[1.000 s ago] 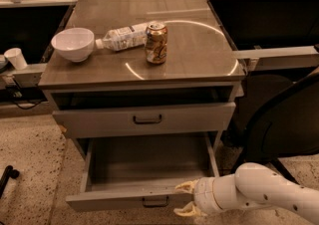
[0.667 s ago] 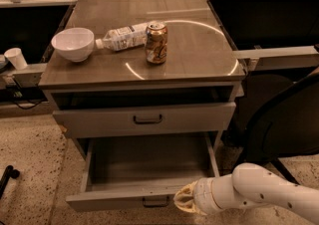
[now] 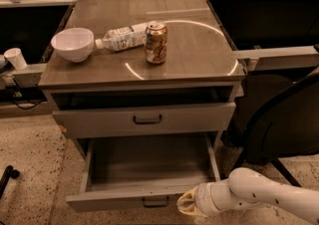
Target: Close middle drawer
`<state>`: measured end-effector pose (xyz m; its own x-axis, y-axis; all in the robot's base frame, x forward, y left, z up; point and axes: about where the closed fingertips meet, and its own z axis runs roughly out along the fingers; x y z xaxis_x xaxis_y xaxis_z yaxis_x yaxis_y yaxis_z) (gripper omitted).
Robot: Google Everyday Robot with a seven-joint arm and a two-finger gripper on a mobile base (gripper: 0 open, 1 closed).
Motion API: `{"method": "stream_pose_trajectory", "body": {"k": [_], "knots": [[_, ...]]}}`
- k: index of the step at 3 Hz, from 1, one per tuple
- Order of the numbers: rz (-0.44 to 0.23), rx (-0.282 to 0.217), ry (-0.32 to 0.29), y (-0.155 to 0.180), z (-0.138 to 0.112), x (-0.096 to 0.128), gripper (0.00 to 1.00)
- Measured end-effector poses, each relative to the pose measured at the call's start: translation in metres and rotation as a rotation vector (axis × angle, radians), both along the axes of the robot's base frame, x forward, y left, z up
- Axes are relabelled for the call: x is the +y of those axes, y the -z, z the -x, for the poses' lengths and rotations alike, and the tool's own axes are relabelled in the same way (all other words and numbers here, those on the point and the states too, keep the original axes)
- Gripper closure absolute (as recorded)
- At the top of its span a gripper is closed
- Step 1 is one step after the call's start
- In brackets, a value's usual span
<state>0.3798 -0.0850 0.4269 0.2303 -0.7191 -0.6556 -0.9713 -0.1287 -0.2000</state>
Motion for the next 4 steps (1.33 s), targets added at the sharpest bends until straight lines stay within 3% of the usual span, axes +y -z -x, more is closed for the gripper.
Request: {"method": "stream_pose_trajectory", "body": {"k": [2,3,4], "knots": [[-0.033,0.047,0.057,0.04,-0.002,-0.008,1.0],[-0.129,0.062,0.171,0.049,-0.013,-0.004,0.83],[-0.132,0.064,0.175,0.048,-0.013,-0.004,0.6]]}}
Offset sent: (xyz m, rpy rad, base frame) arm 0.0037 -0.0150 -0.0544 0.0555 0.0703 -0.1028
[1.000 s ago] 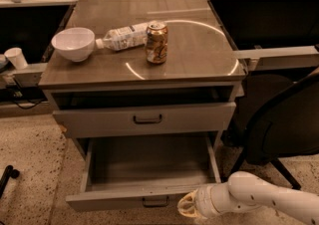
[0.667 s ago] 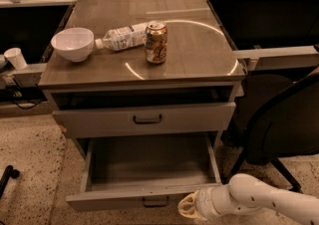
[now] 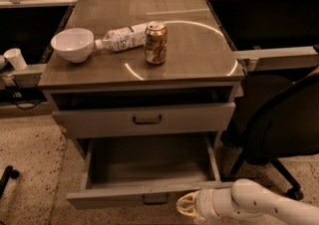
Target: Close middle drawer
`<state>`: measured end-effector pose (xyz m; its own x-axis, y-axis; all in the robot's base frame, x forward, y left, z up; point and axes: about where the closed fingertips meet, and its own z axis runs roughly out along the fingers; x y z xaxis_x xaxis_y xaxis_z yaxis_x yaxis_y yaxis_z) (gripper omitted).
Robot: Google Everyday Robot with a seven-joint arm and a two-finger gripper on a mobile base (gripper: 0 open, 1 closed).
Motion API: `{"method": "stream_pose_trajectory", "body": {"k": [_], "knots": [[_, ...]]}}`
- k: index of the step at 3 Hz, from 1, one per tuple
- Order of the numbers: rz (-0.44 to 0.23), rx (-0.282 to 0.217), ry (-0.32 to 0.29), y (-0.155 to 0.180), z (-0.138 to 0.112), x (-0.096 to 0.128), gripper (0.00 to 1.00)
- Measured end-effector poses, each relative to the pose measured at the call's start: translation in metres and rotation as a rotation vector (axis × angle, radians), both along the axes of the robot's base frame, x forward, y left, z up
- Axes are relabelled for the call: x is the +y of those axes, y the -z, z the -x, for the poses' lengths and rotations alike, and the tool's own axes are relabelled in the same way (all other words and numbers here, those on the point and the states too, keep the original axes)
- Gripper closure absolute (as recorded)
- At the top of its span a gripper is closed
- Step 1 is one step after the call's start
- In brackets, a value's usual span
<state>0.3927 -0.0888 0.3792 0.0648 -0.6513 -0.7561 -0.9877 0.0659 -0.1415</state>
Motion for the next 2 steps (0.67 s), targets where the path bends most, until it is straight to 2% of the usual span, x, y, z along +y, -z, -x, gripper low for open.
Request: {"method": "stream_pose_trajectory", "body": {"k": [2], "knots": [[0.0,0.0,0.0,0.0,0.0,0.0001,0.14]]}}
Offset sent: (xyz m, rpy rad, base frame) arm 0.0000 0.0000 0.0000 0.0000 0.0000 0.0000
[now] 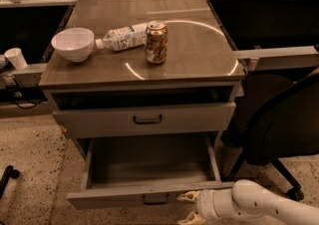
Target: Close middle drawer
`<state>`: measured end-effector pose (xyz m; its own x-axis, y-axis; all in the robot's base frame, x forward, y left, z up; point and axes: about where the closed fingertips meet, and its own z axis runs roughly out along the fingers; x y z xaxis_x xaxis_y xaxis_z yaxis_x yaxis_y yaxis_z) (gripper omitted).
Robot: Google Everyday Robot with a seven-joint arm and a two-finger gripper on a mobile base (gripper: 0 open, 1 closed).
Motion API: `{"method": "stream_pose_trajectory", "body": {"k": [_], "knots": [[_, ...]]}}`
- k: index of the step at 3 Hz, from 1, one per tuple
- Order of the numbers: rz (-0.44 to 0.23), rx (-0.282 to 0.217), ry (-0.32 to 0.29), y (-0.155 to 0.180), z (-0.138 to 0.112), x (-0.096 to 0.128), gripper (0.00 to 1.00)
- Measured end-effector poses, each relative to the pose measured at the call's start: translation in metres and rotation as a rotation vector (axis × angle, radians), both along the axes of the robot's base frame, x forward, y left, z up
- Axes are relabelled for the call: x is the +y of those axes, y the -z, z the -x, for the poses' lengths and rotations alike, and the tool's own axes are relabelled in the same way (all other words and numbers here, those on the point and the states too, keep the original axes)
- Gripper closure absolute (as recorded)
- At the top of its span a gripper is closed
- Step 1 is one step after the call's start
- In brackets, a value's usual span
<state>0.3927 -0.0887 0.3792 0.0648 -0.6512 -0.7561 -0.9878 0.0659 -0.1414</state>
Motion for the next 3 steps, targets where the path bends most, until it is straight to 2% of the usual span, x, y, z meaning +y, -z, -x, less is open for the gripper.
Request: {"method": "stream_pose_trajectory", "body": {"k": [1,2,3], "knots": [[0.0,0.0,0.0,0.0,0.0,0.0,0.0],[0.0,0.0,0.0,0.0,0.0,0.0,0.0],[-0.035,0.006,-0.017,0.006,-0.015,0.002,0.27]]}}
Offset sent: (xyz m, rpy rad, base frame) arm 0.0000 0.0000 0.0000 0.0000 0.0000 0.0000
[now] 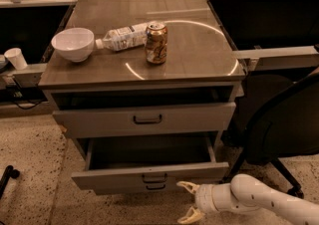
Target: Close middle drawer
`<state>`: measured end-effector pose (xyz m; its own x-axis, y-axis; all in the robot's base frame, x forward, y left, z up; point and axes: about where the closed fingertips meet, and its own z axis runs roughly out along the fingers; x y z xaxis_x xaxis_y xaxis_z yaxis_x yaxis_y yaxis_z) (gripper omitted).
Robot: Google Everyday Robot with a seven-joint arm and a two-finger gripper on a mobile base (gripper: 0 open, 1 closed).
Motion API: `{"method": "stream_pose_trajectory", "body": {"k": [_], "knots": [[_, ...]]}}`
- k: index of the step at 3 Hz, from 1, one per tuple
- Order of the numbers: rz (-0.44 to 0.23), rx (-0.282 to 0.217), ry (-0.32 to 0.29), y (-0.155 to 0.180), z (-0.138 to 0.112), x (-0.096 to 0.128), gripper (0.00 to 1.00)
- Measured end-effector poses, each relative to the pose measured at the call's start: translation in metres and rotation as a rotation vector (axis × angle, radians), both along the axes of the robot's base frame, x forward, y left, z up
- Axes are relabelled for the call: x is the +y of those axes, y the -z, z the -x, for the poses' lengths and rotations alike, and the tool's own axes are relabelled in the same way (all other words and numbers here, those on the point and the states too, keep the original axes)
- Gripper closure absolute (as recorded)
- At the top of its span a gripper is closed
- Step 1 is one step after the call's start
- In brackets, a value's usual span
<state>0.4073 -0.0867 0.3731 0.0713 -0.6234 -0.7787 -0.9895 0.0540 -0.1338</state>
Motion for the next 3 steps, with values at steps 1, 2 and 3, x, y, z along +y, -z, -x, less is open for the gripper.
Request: {"method": "stream_pose_trajectory", "body": {"k": [1,2,3], "knots": [[-0.012,0.004,0.015,0.005,-0.015,-0.002,0.5],[0.001,0.008,0.07,0.014,-0.031,-0.01,0.74],[0.018,-0.005,0.113,0.017,-0.041,-0.012,0.55]]}}
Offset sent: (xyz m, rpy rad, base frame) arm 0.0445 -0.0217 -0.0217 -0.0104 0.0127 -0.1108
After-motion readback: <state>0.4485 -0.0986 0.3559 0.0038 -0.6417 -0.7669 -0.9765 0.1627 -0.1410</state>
